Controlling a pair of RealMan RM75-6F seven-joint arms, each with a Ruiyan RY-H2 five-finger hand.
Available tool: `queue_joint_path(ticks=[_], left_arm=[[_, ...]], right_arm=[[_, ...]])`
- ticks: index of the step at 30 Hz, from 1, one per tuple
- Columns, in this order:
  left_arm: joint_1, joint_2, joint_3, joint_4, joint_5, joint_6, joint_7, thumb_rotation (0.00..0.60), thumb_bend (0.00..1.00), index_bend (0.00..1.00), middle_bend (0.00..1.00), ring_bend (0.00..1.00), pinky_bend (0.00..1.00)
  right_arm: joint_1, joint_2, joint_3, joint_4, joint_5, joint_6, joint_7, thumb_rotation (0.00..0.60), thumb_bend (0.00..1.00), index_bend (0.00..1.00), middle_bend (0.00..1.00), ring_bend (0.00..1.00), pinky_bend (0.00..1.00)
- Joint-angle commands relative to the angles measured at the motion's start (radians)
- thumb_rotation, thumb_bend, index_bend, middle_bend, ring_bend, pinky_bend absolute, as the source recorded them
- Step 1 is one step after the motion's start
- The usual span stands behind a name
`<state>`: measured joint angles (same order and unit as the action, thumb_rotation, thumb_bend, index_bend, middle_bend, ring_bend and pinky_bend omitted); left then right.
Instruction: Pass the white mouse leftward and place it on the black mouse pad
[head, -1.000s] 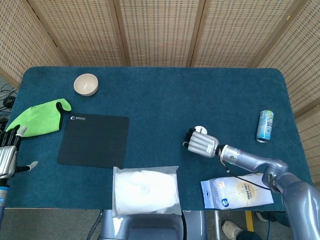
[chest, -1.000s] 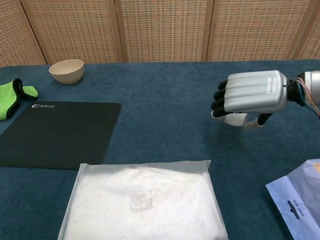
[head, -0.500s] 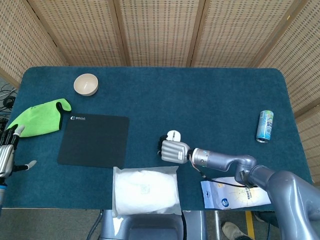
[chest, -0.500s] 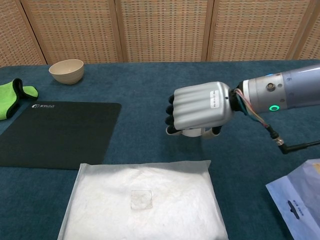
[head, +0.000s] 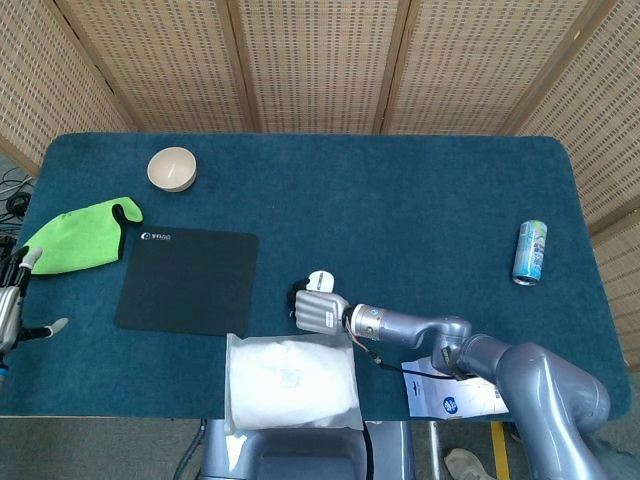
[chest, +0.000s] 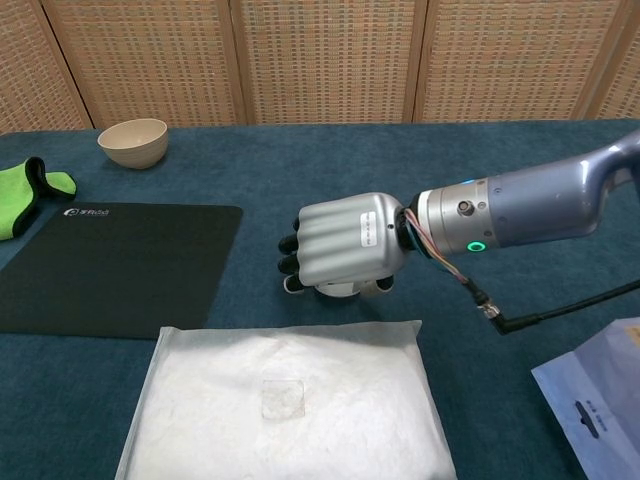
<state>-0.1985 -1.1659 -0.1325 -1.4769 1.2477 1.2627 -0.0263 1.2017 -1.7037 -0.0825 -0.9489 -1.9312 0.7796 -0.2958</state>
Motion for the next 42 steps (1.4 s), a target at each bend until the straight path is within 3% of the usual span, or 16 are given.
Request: queue_joint_path(ticks=[1, 9, 16, 22, 23, 24, 33, 36, 42], left_arm=[[-0.002, -0.001, 0.0, 0.003, -0.002, -0.005, -0.001, 0.6, 0.0, 0.0, 0.0, 0.0, 0.0], [-0.004, -0.002, 0.001, 0.003, -0.002, -0.006, 0.002, 0.6, 0.0, 0.0, 0.0, 0.0, 0.0], [0.0, 0.001, 0.004, -0.006, 0.009, 0.007, 0.001, 0.6, 0.0, 0.0, 0.0, 0.0, 0.0], [0.006, 0.001, 0.011, -0.015, 0.03, 0.027, 0.001, 0.6, 0.0, 0.0, 0.0, 0.0, 0.0], [0.004, 0.0, 0.017, -0.019, 0.056, 0.035, -0.004, 0.6, 0.0, 0.0, 0.0, 0.0, 0.0], [0.004, 0.0, 0.021, -0.018, 0.072, 0.042, -0.011, 0.6, 0.0, 0.0, 0.0, 0.0, 0.0], [-0.008, 0.015, 0.029, -0.031, 0.157, 0.068, -0.083, 0.6, 0.0, 0.0, 0.0, 0.0, 0.0], [-0.027, 0.014, 0.037, -0.014, 0.228, 0.084, -0.107, 0.6, 0.0, 0.0, 0.0, 0.0, 0.0], [-0.141, 0.013, 0.073, 0.1, 0.539, 0.172, -0.22, 0.6, 0.0, 0.0, 0.0, 0.0, 0.0]], right_arm=[[-0.003, 0.01, 0.015, -0.029, 0.031, -0.03, -0.039, 0.6, 0.13, 0.0, 0.0, 0.0, 0.22], [-0.024, 0.092, 0.035, -0.121, 0.057, -0.004, -0.123, 0.6, 0.1, 0.0, 0.0, 0.0, 0.17], [-0.112, 0.29, 0.045, -0.223, 0.098, 0.108, -0.181, 0.6, 0.1, 0.0, 0.0, 0.0, 0.17], [-0.24, 0.451, 0.04, -0.231, 0.172, 0.211, -0.201, 0.6, 0.1, 0.0, 0.0, 0.0, 0.17], [-0.33, 0.497, 0.059, -0.228, 0.279, 0.254, -0.153, 0.6, 0.1, 0.0, 0.0, 0.0, 0.17], [-0.377, 0.515, 0.065, -0.247, 0.318, 0.291, -0.126, 0.6, 0.1, 0.0, 0.0, 0.0, 0.16], [-0.634, 0.529, 0.082, -0.299, 0.481, 0.489, 0.153, 0.6, 0.04, 0.0, 0.0, 0.0, 0.13], [-0.717, 0.53, 0.084, -0.353, 0.535, 0.534, 0.208, 0.6, 0.0, 0.0, 0.0, 0.0, 0.09], [-0.852, 0.542, 0.085, -0.511, 0.596, 0.645, 0.204, 0.6, 0.0, 0.0, 0.0, 0.0, 0.01]])
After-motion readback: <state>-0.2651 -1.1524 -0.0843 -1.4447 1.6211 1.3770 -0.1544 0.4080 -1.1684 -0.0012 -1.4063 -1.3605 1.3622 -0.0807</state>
